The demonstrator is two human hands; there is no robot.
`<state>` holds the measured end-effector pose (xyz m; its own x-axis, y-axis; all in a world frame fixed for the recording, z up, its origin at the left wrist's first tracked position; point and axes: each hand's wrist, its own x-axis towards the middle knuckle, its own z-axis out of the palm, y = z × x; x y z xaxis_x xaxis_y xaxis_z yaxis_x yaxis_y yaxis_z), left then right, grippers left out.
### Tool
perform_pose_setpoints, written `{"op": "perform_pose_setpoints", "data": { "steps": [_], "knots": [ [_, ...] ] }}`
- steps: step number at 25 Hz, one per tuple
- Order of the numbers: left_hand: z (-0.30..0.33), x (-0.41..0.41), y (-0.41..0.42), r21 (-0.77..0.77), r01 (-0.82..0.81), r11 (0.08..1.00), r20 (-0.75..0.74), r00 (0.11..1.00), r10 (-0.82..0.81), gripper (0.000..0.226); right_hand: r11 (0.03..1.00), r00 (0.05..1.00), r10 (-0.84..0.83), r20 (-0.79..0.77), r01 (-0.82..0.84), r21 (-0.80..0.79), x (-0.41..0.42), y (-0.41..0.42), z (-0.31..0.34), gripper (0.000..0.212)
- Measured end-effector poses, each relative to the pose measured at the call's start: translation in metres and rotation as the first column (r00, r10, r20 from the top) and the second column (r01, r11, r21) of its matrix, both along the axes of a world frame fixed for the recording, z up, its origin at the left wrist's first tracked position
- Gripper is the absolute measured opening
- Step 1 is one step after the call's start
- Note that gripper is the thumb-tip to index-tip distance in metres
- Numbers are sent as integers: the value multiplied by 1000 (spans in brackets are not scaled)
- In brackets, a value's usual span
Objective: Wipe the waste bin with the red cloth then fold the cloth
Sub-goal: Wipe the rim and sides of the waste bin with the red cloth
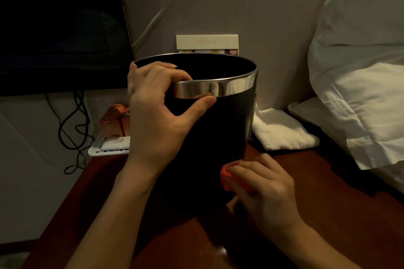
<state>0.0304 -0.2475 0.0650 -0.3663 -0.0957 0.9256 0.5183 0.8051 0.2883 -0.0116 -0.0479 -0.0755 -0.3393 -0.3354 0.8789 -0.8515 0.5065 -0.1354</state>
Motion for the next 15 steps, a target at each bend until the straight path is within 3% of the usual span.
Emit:
{"op": "perform_pose_setpoints", "data": {
  "steps": [3, 5, 8, 11, 15],
  "knots": [
    [0, -1, -2, -8, 3, 1000, 1, 1000, -3, 32, 983, 1000, 12, 7, -13, 184, 4, -9, -16, 11],
    [-1, -1, -10, 18, 37, 999, 15, 999, -38, 30, 979, 997, 53, 56, -63, 193, 6, -9, -20, 13],
    [1, 2, -17, 37, 32, 999, 62, 997, -34, 28, 992, 978, 116, 176, -104, -78, 8, -3, -7, 18],
    [0, 3, 9, -106, -120, 987, 64, 990, 127, 37, 950, 950, 103, 295, -6, -312, 9, 5, 3, 10],
    [1, 1, 6, -45, -38, 998, 48, 998, 40, 35, 912, 951, 64, 301, 67, -404, 5, 10, 18, 11]
  ]
}}
